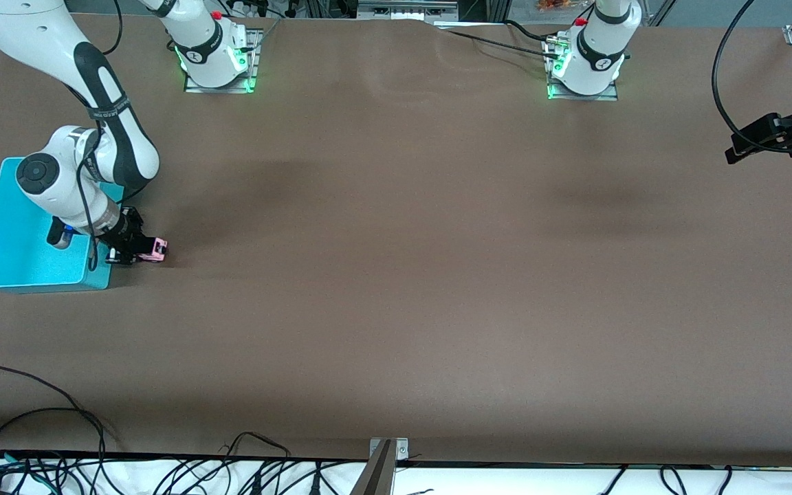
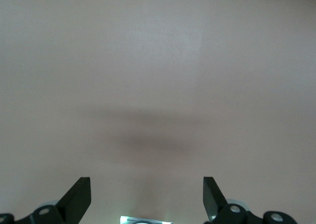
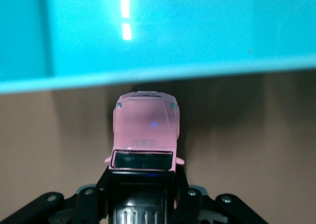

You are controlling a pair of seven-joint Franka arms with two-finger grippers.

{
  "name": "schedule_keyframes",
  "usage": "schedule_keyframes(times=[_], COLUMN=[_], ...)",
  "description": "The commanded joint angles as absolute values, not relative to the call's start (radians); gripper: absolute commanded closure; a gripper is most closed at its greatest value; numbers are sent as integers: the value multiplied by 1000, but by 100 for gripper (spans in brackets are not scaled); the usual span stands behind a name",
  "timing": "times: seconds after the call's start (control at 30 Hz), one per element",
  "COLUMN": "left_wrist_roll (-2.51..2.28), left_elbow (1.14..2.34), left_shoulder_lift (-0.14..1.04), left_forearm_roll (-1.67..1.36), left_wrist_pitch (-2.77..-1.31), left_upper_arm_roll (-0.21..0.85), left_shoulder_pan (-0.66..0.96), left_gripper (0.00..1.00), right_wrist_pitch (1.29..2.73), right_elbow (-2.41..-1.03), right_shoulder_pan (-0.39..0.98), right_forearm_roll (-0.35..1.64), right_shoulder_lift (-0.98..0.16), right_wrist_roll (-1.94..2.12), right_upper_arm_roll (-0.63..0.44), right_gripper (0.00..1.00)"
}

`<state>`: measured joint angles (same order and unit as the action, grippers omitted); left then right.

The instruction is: Wind and store pink jeep toy

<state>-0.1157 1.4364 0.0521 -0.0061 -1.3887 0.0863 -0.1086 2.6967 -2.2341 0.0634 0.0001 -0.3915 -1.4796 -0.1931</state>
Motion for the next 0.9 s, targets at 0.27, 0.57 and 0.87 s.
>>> schedule_keyframes(times=[0.27,0.57,0.87], left_wrist_roll=[-124,-124,-123], left_elbow=[1436,1436,1436], left_shoulder_lift=[49,49,49], left_forearm_roll=[-20,-20,-20], left_wrist_pitch=[-1378,-1378,-1378], left_upper_arm_roll=[91,91,91], left_shoulder_pan=[-115,-114,-115], left_gripper=[0,0,0], right_wrist_pitch=[2197,1975,1830], right_elbow=[-1896,-1777,-1709], right_shoulder_pan=[115,103,100], right_forearm_roll=[-15,-71,-91], right_shoulder_lift=[-390,-376,-371], right_wrist_roll=[-1482,-1192,-841], right_upper_arm_roll=[-189,-202,-334], right_gripper=[79,82,82])
